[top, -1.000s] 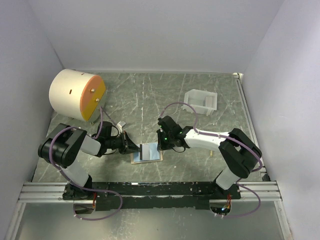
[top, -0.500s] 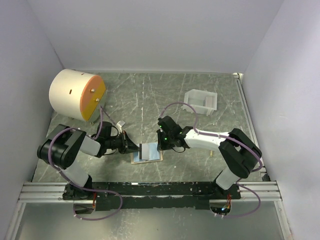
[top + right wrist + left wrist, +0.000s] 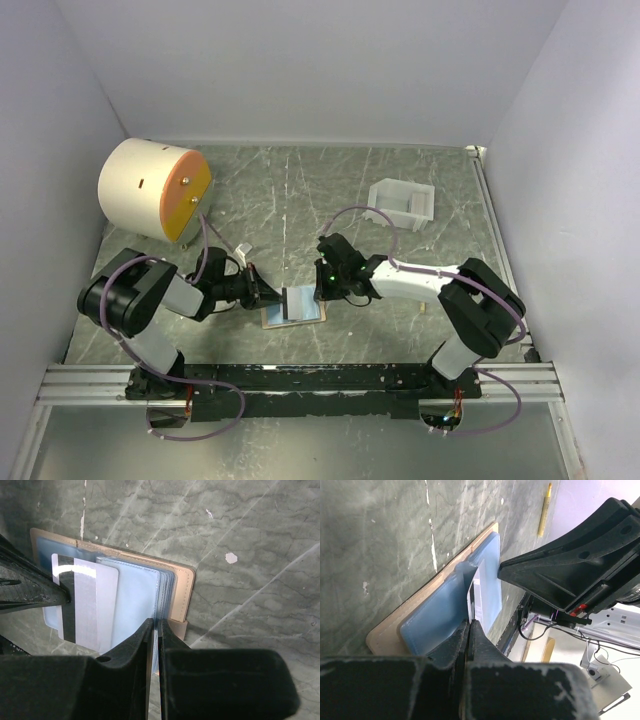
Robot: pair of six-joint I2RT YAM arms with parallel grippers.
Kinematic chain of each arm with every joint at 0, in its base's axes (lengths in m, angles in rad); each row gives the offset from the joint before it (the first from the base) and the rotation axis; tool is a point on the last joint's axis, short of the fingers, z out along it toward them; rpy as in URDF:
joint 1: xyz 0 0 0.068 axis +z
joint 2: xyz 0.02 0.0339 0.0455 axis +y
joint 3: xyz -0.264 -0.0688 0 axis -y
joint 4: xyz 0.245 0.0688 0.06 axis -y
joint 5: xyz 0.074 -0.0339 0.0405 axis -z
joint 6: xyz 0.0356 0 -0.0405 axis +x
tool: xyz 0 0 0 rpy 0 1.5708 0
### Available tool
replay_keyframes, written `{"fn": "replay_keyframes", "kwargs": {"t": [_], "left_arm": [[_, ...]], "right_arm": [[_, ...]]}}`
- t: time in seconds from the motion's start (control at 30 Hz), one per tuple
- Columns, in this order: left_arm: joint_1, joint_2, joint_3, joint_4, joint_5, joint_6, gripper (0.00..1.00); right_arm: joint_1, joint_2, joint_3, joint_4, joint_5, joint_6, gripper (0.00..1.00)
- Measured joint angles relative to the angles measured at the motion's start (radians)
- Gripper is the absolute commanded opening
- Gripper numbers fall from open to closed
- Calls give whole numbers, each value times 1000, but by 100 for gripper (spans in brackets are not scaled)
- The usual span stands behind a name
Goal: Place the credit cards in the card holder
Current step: Insert the credit card into the card holder.
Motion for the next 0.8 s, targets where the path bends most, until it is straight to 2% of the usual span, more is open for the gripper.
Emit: {"fn": "replay_keyframes", "kwargs": {"t": [0.1, 0.27, 0.5, 0.57, 0.8], "left_arm": [[-12, 8, 0, 18, -13, -9, 7], [-25, 18, -5, 43, -27, -27, 10], [-39, 8, -5, 14, -61, -25, 41], [-40, -14, -5, -14, -69, -24, 48], [-40, -147, 22, -181, -132, 20, 51]], "right_arm": [[0, -4, -7, 9, 0, 11, 9], [1, -18, -19, 10, 0, 33, 18], [7, -84, -30, -34, 3, 49, 34], [7, -95, -30, -39, 4, 51, 36], [7, -97, -34, -52, 8, 51, 32]]}}
